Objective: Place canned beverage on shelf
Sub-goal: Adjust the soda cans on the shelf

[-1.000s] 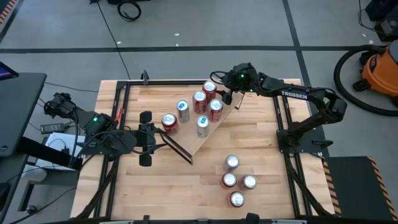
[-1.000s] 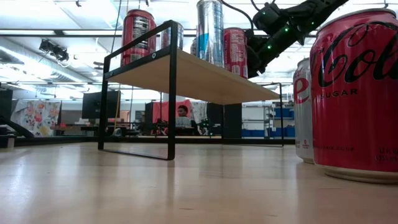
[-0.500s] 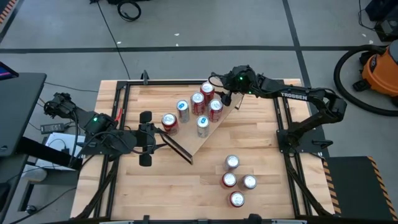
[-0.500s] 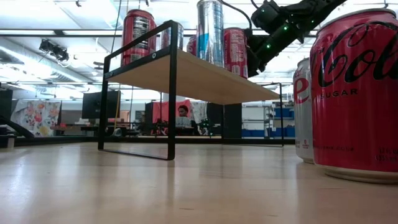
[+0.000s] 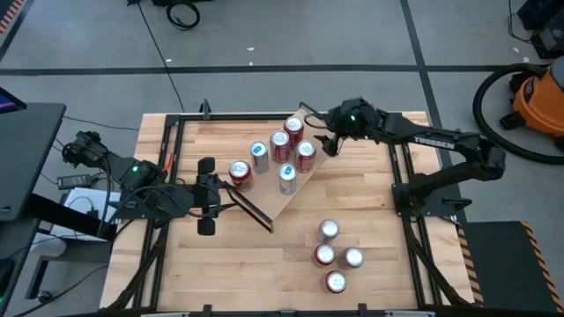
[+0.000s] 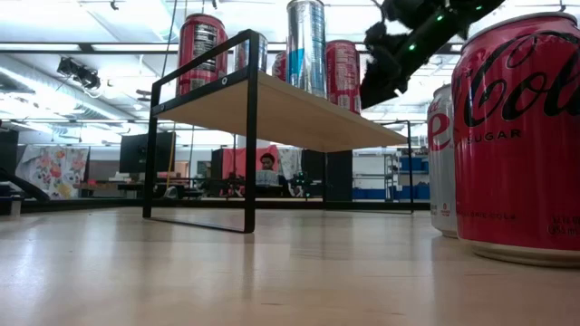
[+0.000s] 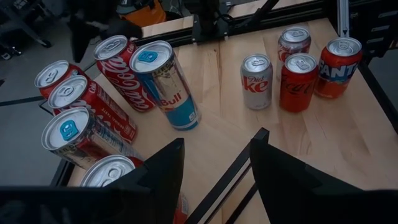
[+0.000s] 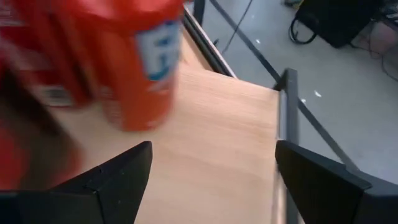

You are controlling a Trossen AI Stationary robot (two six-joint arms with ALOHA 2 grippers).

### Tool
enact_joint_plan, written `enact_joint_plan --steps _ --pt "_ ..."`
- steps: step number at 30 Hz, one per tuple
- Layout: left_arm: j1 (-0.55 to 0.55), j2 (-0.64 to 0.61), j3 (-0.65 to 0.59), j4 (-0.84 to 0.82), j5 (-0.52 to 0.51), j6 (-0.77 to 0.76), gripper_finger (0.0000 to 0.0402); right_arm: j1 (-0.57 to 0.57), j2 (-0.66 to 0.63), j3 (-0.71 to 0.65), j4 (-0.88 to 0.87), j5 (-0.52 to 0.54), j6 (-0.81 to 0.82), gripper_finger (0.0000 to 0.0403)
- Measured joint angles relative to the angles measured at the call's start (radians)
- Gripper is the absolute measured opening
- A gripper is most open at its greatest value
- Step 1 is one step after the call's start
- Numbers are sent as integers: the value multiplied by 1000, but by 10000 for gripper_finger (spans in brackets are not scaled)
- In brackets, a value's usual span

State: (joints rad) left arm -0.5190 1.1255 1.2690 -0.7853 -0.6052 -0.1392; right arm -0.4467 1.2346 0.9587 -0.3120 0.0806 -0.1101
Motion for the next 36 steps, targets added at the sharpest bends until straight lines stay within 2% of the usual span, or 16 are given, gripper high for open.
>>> enact_joint_plan --steps 6,11,23,36 --pt "0 0 0 9 0 -7 192 158 -105 -176 193 230 42 351" --pt "0 0 0 24 0 -7 192 228 -127 -266 343 344 86 346" --pt "-19 0 0 71 0 -12 192 292 -37 -300 509 394 141 333" --pt "-20 0 -1 69 1 -32 192 351 10 -300 551 453 194 333"
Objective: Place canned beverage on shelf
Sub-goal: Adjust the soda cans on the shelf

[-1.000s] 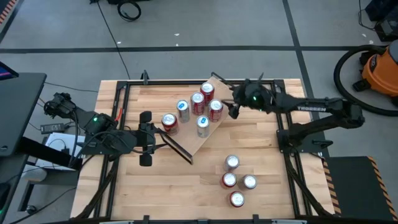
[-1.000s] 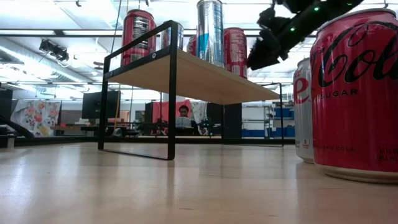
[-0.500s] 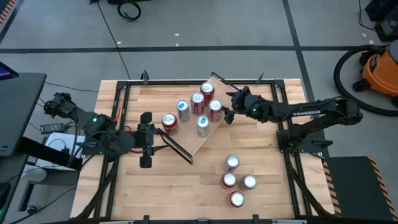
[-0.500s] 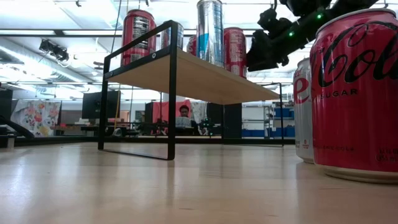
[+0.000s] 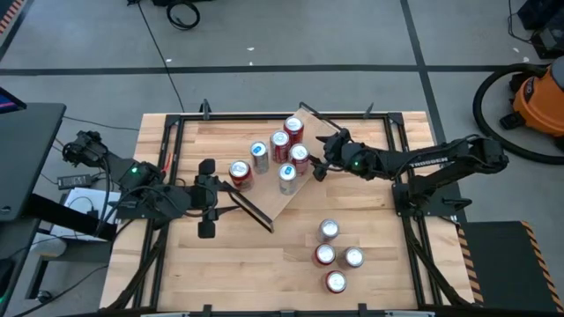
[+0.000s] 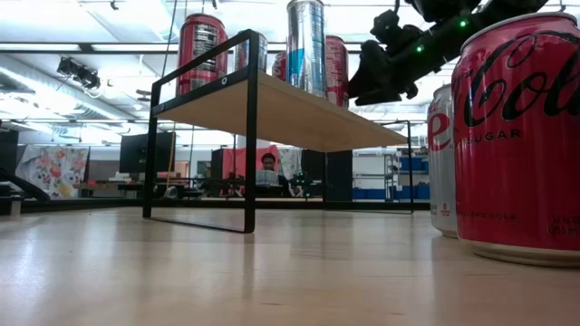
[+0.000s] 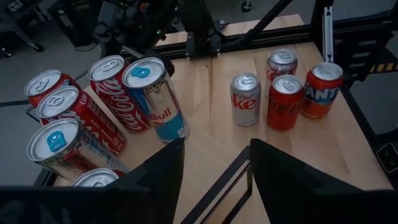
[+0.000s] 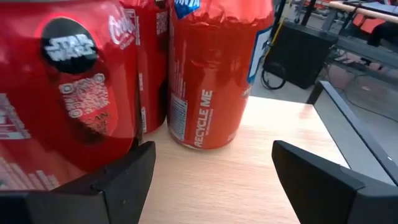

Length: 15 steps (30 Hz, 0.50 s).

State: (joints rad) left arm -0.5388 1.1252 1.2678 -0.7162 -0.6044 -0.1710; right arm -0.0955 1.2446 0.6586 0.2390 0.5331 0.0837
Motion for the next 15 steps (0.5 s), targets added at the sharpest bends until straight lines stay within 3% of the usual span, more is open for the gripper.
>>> enact_joint_plan --steps 8,15 --pt "0 0 0 -8 17 -35 192 19 -40 0 -60 55 2 333" --pt "-24 0 0 -20 37 -68 192 182 -65 1 -180 185 119 333"
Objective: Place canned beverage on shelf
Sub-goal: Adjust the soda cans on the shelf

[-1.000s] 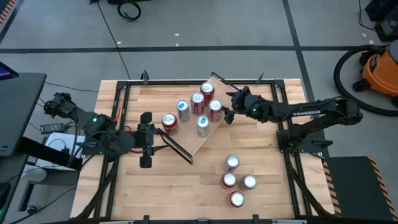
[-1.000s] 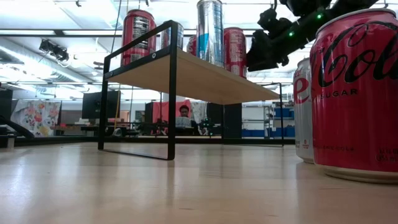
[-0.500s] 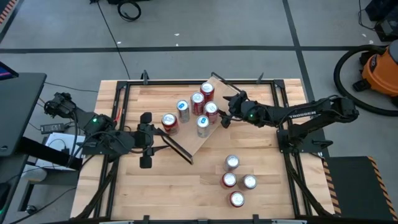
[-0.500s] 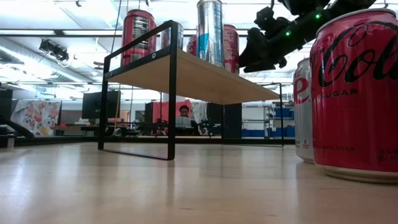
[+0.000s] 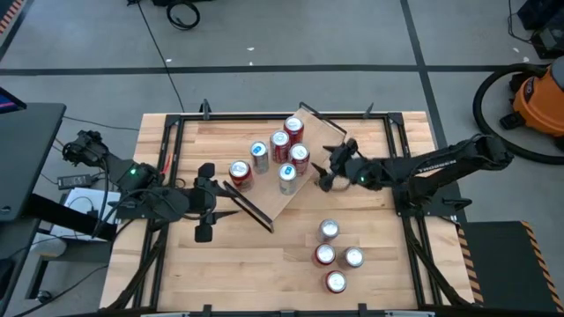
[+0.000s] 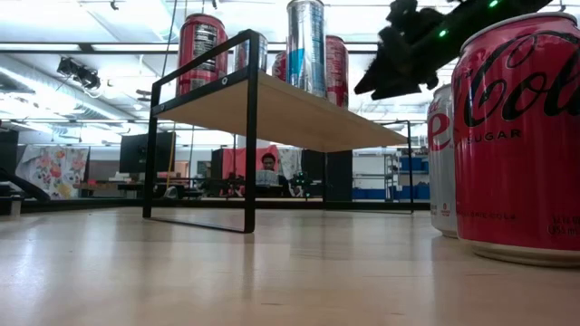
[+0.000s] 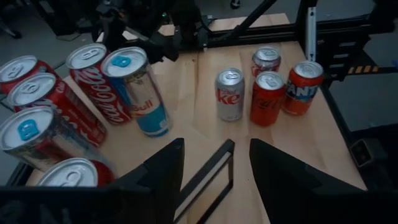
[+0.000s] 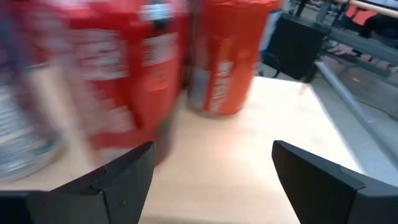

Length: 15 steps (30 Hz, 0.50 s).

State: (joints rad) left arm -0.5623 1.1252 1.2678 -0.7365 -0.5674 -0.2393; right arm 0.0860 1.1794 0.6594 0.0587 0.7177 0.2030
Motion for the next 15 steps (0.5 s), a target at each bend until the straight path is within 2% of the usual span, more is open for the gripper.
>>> enact_joint_plan --steps 7,15 --pt "-15 0 0 -1 -1 4 192 170 32 0 5 132 129 333" --pt "-13 9 0 14 -7 6 192 273 186 17 153 213 191 333"
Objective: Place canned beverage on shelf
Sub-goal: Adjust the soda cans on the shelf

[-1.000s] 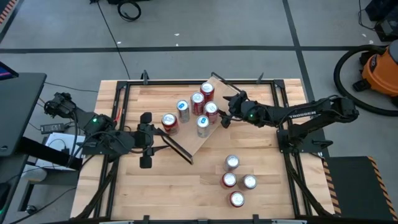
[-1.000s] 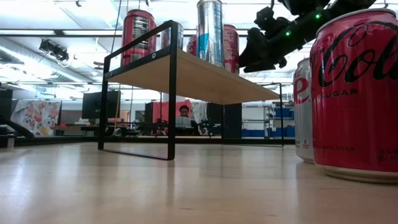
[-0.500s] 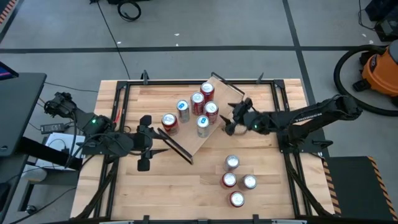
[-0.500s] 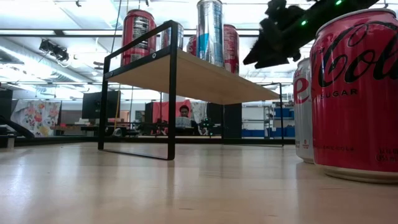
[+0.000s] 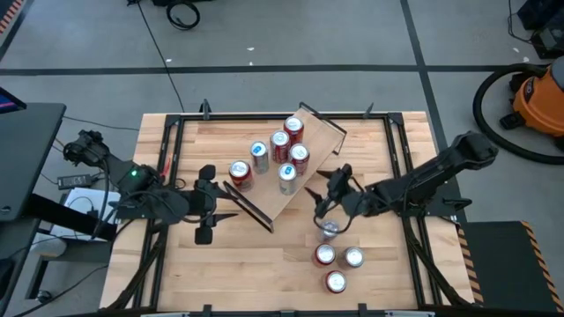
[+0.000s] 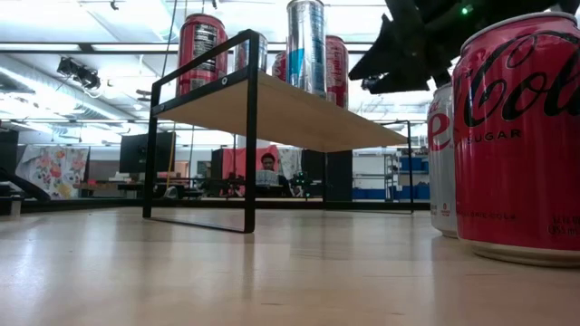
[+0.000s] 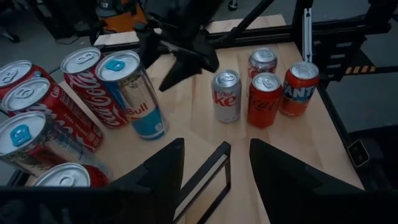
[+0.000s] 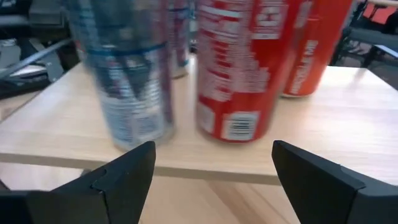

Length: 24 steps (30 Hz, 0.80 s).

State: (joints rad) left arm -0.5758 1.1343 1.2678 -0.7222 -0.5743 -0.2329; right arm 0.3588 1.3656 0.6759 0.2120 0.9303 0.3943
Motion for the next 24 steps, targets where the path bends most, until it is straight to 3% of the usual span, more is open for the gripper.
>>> enact_joint_plan --steps 11,24 --pt "-30 27 0 7 1 -28 192 32 146 75 104 70 -29 333" --pt "-40 32 1 14 2 -26 192 -31 171 76 165 5 -54 333"
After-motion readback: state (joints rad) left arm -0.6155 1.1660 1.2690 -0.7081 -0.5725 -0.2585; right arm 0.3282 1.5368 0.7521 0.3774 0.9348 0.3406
